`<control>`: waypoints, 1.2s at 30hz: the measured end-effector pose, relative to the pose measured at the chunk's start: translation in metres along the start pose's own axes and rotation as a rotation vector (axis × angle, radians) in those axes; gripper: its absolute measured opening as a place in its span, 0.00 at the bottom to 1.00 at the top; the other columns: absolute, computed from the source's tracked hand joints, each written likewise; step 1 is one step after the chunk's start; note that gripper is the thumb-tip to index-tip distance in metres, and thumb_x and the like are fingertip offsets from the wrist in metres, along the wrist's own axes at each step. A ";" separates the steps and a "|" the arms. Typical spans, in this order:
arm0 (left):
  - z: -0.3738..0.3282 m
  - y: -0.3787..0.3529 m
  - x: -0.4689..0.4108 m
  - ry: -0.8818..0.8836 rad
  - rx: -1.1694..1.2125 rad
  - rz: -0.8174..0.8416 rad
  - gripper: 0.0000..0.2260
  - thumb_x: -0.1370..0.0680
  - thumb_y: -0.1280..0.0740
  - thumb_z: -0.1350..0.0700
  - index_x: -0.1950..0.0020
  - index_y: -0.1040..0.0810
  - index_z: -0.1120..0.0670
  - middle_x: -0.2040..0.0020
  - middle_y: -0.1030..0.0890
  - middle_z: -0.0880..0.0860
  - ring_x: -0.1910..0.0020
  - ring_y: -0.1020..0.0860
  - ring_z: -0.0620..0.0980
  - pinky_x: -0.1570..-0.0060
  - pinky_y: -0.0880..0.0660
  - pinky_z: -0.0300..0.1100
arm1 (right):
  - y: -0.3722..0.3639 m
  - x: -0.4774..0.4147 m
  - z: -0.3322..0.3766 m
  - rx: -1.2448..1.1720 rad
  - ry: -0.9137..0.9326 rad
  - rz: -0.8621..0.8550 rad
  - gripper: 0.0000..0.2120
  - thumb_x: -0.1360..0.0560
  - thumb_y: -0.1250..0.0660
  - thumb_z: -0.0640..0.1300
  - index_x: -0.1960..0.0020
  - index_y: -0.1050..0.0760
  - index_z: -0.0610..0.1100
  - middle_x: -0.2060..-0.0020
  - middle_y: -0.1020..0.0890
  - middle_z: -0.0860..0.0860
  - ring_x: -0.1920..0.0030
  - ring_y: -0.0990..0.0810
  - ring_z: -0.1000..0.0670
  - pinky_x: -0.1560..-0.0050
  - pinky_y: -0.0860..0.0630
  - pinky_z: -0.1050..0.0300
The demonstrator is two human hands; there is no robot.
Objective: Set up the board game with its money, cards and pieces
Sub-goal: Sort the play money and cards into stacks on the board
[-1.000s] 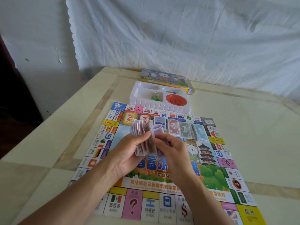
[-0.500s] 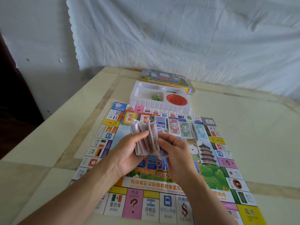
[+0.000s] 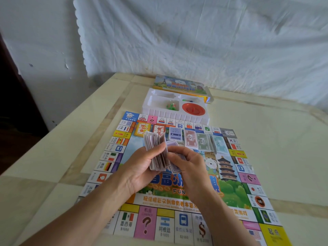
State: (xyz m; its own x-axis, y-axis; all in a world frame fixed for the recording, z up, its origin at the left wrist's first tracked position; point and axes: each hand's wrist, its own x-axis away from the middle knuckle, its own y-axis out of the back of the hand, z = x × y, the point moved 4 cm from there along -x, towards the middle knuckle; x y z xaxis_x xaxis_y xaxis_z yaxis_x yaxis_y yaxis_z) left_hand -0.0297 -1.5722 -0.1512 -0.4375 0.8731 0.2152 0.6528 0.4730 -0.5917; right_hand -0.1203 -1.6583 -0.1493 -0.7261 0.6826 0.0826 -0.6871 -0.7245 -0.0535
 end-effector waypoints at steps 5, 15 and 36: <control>0.001 0.002 -0.001 0.007 -0.039 -0.028 0.15 0.23 0.35 0.60 0.38 0.24 0.64 0.46 0.21 0.65 0.49 0.21 0.60 0.44 0.24 0.53 | -0.003 0.001 -0.001 0.016 -0.002 0.008 0.05 0.27 0.30 0.39 0.51 0.18 0.45 0.53 0.17 0.43 0.49 0.18 0.42 0.47 0.20 0.43; 0.003 0.005 -0.001 0.040 0.060 -0.094 0.10 0.21 0.38 0.59 0.44 0.21 0.59 0.55 0.17 0.58 0.57 0.19 0.54 0.53 0.24 0.46 | 0.008 -0.002 0.005 0.036 0.039 -0.050 0.09 0.24 0.36 0.34 0.48 0.21 0.43 0.57 0.15 0.46 0.65 0.20 0.55 0.67 0.25 0.65; 0.004 -0.002 0.002 0.003 -0.049 -0.043 0.08 0.22 0.36 0.59 0.45 0.22 0.60 0.60 0.21 0.57 0.61 0.23 0.51 0.57 0.27 0.45 | -0.010 0.006 0.011 0.673 0.424 -0.058 0.16 0.22 0.42 0.35 0.42 0.23 0.49 0.50 0.22 0.51 0.53 0.23 0.54 0.54 0.24 0.60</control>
State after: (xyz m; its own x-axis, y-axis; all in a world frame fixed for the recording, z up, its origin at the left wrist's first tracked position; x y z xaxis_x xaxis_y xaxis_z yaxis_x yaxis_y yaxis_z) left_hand -0.0340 -1.5723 -0.1523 -0.4645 0.8519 0.2419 0.6626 0.5155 -0.5433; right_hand -0.1175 -1.6483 -0.1370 -0.7296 0.6011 -0.3262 -0.6608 -0.4966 0.5628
